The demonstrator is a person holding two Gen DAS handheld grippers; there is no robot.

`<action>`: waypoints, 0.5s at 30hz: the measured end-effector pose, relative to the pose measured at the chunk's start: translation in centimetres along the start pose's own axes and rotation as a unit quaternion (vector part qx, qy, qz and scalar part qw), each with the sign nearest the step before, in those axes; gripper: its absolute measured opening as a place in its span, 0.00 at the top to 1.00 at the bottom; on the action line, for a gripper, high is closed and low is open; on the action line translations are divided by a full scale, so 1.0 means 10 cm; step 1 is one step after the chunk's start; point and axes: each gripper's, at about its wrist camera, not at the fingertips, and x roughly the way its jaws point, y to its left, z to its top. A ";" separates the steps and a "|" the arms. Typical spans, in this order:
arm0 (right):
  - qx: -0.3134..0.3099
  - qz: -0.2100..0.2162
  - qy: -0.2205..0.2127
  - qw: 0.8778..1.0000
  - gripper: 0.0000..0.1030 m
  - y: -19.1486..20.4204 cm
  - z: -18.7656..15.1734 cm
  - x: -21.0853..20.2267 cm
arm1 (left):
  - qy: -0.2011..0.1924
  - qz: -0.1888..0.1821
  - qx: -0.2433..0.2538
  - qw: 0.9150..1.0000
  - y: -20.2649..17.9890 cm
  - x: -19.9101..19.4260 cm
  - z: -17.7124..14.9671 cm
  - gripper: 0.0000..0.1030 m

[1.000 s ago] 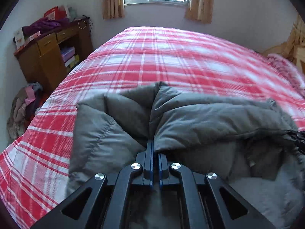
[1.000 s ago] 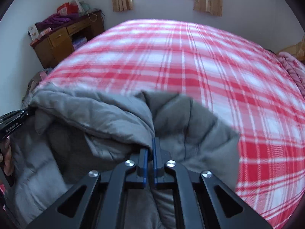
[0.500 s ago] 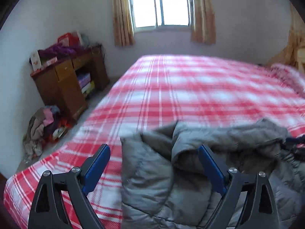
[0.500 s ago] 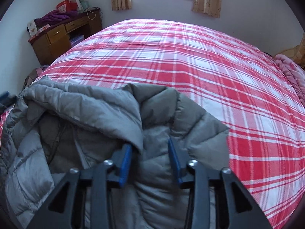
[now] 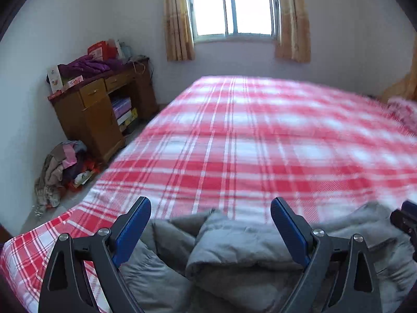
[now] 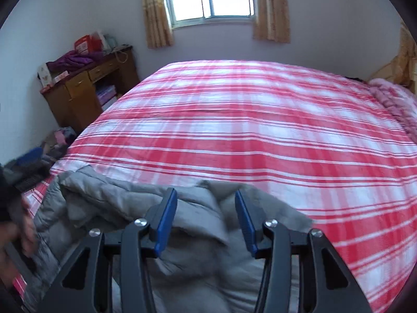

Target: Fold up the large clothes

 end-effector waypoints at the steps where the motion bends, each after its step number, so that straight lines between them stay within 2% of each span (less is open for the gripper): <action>1: -0.001 0.005 0.004 1.000 0.52 0.06 -0.01 0.09 | 0.007 0.005 0.003 1.000 0.00 0.06 -0.06 0.09; 5: -0.009 0.013 0.028 0.999 0.52 0.15 -0.20 0.39 | 0.060 0.007 -0.004 0.998 0.08 0.41 -0.40 0.09; 7: -0.004 0.013 0.045 0.999 0.52 0.10 -0.35 0.54 | 0.066 -0.003 -0.015 0.998 0.10 0.48 -0.47 0.09; 10: 0.005 0.019 0.046 0.999 0.52 0.01 -0.50 0.63 | 0.070 -0.002 -0.013 0.997 0.07 0.53 -0.54 0.08; 15: 0.001 0.019 0.043 0.999 0.52 0.03 -0.56 0.70 | 0.086 -0.003 -0.013 0.996 0.06 0.63 -0.58 0.08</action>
